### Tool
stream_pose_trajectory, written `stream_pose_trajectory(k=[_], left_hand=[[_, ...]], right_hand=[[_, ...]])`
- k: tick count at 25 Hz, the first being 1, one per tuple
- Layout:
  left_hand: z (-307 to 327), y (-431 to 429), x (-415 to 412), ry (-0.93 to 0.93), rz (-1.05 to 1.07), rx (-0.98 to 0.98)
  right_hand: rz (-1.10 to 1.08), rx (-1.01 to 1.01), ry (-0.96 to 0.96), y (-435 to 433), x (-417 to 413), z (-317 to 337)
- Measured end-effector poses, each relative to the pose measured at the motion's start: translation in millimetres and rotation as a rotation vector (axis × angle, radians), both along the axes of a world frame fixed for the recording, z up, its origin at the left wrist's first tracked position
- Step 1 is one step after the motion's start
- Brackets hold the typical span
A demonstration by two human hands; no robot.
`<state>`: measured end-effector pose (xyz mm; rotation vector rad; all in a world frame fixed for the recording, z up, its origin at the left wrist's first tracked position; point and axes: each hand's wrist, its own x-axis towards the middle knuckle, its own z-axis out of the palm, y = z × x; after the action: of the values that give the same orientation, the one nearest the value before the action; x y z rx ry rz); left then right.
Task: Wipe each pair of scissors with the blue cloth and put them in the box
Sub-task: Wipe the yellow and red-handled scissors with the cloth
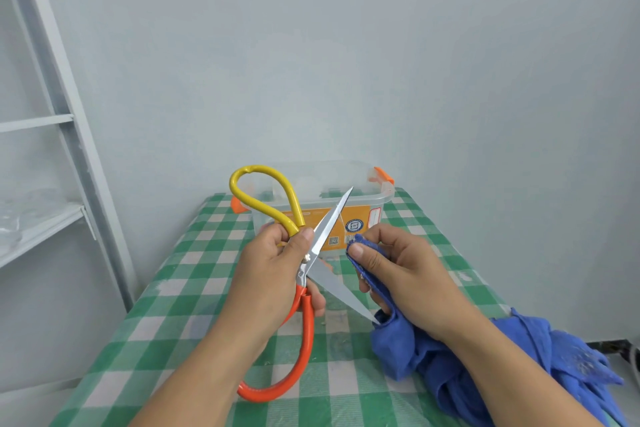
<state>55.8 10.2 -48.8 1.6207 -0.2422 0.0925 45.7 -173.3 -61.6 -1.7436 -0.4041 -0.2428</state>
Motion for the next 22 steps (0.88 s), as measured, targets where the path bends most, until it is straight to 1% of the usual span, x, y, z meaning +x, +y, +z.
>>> stream_pose_trajectory(k=[5,10,13,15,18,22], left_hand=[[1,0,-1,0.003,0.011,0.041],[-8,-6,0,0.027,-0.055,0.081],[-14,-11,-1,0.028,-0.098,0.080],[-19,-14,0,0.005,-0.101,0.101],[-23,-17,2,-0.064,-0.079,0.184],[-23,-18,1,-0.083,-0.098,0.231]], right_hand=[[-0.055,-0.045,-0.048,-5,1,3],[-0.146,0.135,-0.041,1,5,2],[-0.212,0.134,-0.022,4,7,1],[-0.235,0.155,0.033,5,8,-1],[-0.255,0.286,0.136,4,11,0],[-0.307,0.404,0.145,1,10,4]])
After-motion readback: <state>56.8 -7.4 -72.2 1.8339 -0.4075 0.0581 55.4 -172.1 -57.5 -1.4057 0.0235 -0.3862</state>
